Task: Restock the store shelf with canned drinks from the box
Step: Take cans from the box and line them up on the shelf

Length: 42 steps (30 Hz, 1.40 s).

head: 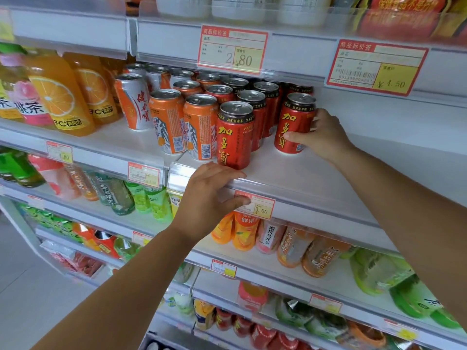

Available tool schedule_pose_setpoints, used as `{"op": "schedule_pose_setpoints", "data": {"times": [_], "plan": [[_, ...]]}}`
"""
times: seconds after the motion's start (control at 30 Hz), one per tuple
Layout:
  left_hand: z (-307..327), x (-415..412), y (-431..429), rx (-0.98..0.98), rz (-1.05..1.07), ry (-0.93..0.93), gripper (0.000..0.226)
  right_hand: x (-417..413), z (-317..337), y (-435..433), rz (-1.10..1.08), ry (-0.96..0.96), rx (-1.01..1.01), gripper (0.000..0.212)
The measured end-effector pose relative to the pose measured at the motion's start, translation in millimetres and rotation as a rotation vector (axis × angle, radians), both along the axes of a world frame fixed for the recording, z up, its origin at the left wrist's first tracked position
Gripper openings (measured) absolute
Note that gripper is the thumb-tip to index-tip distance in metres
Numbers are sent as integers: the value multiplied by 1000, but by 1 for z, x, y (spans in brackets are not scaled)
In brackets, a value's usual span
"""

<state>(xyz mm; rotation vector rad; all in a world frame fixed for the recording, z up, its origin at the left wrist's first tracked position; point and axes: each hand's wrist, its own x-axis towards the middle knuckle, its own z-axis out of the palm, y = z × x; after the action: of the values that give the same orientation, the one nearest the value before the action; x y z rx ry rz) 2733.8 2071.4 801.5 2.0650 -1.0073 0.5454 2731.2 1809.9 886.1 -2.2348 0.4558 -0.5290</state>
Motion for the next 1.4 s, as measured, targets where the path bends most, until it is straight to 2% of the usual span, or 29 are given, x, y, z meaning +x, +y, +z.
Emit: {"op": "schedule_pose_setpoints", "data": {"times": [0.17, 0.37, 0.47, 0.53, 0.6, 0.67, 0.73, 0.77, 0.83, 0.9, 0.97, 1.07, 1.17, 1.2, 1.27, 1.4], "plan": [[1, -1, -1, 6, 8, -1, 46, 18, -3, -6, -28, -44, -1, 66], [0, 0, 0, 6, 10, -9, 46, 29, -12, -3, -68, -88, 9, 61], [0, 0, 0, 4, 8, -16, 47, 29, -11, -5, -52, -33, -4, 67], [3, -2, 1, -1, -6, -8, 46, 21, -6, -4, -65, 40, 4, 79], [9, -7, 9, -58, -8, 18, 45, 4, 0, 5, -113, -11, -88, 85], [13, -13, 30, -150, 26, -2, 39, -26, 2, 24, -82, -221, -267, 70], [6, -23, 63, -201, 123, -31, 30, -65, -4, 53, 66, -427, -347, 47], [-4, -28, 83, -214, 187, 3, 26, -84, -11, 70, 165, -489, -340, 37], [-37, -40, 121, -184, 322, 189, 21, -115, -34, 106, 379, -542, -311, 19], [-92, -51, 158, -47, 458, 458, 21, -129, -73, 143, 579, -439, -287, 14], [-153, -68, 191, 86, 560, 739, 24, -129, -127, 179, 728, -204, -204, 15], [-244, -108, 233, 194, 698, 1130, 30, -115, -224, 224, 780, 220, -30, 19], [-327, -158, 265, 231, 779, 1468, 30, -98, -333, 260, 787, 561, 9, 28], [-354, -173, 273, 231, 797, 1544, 26, -93, -370, 270, 788, 666, 6, 26], [-407, -191, 285, 235, 827, 1655, 35, -83, -447, 289, 783, 832, -33, 28], [-526, -198, 297, 319, 804, 1721, 43, -73, -600, 318, 765, 1063, -118, 35]]}}
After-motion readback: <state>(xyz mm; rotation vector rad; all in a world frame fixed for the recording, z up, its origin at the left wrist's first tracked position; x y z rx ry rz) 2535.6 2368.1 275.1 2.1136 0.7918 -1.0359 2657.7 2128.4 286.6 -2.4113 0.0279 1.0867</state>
